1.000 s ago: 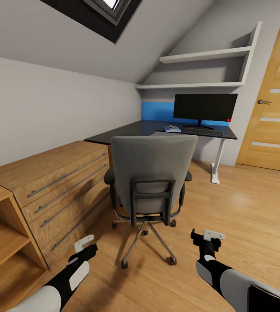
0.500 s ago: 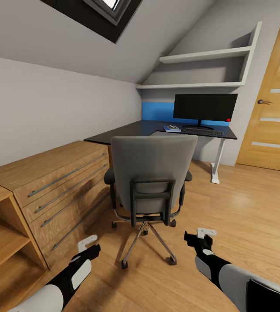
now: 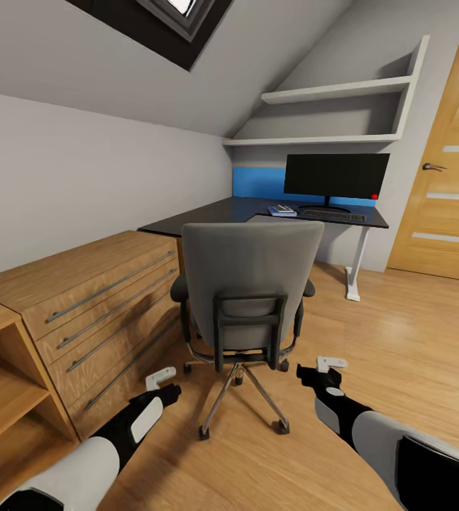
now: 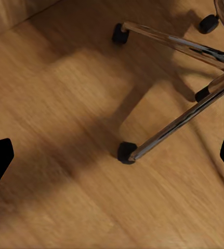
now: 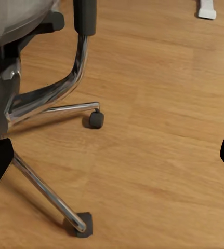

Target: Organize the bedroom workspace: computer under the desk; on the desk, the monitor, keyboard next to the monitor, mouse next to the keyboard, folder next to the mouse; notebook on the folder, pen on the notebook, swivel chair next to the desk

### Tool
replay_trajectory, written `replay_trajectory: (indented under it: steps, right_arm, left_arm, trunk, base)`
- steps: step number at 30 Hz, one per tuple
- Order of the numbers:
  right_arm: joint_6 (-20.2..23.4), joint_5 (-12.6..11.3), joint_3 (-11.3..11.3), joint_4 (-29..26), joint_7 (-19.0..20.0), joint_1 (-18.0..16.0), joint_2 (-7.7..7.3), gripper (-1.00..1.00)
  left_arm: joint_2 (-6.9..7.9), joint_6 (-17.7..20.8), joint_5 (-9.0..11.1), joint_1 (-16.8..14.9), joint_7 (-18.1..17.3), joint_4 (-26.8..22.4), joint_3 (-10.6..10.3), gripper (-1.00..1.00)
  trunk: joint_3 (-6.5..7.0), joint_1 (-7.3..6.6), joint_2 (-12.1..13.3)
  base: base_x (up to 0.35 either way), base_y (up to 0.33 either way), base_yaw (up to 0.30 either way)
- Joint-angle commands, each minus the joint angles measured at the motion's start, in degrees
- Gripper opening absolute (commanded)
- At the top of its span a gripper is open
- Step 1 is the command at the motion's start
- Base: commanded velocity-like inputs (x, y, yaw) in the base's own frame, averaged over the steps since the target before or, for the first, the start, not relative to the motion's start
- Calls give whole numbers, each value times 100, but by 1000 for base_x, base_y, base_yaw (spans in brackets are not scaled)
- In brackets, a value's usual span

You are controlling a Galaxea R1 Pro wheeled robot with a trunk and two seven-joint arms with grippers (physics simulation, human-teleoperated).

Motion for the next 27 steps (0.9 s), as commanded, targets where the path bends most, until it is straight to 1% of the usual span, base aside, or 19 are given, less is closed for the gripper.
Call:
replay_trajectory:
  steps: [1, 4, 5, 7, 8, 13, 19, 27]
  right_arm:
    - [-47, -42, 52, -17, -39, -4, 17, 100]
    - [-197, -35, 61, -1, -38, -9, 71, 100]
    - [-293, -30, 64, 10, -36, -10, 91, 100]
    - [-361, -25, 70, 16, -34, -8, 106, 100]
    - [-436, -15, 75, 23, -31, -2, 121, 100]
    - [-505, 21, 93, 10, -23, 7, 132, 100]
    - [-639, 45, 96, 6, -21, 11, 135, 100]
    - [-712, 52, 90, 17, -20, 13, 117, 100]
  left_arm:
    - [-7, -40, 38, -7, 47, 42, -56, 100]
    - [-22, -255, 34, -14, 42, 207, -128, 100]
    - [-18, -400, 34, -16, 40, 280, -191, 100]
    - [-7, -502, 40, -18, 38, 329, -232, 100]
    - [21, -619, 46, -20, 41, 385, -278, 100]
    - [28, -709, 30, -21, 37, 416, -325, 100]
    - [28, -855, 27, -21, 36, 423, -331, 100]
    - [38, -1013, 26, -21, 36, 431, -333, 100]
  trunk:
    - [-6, -1, -2]
    - [-6, -1, -2]
    - [-6, -1, -2]
    - [-6, -1, -2]
    - [-6, -1, -2]
    - [-6, -1, -2]
    - [-6, -1, -2]
    - [-6, -1, -2]
  base:
    - [0, 0, 0]
    - [0, 0, 0]
    - [0, 0, 0]
    - [0, 0, 0]
    - [0, 0, 0]
    - [0, 0, 0]
    - [9, 0, 0]
    - [188, 0, 0]
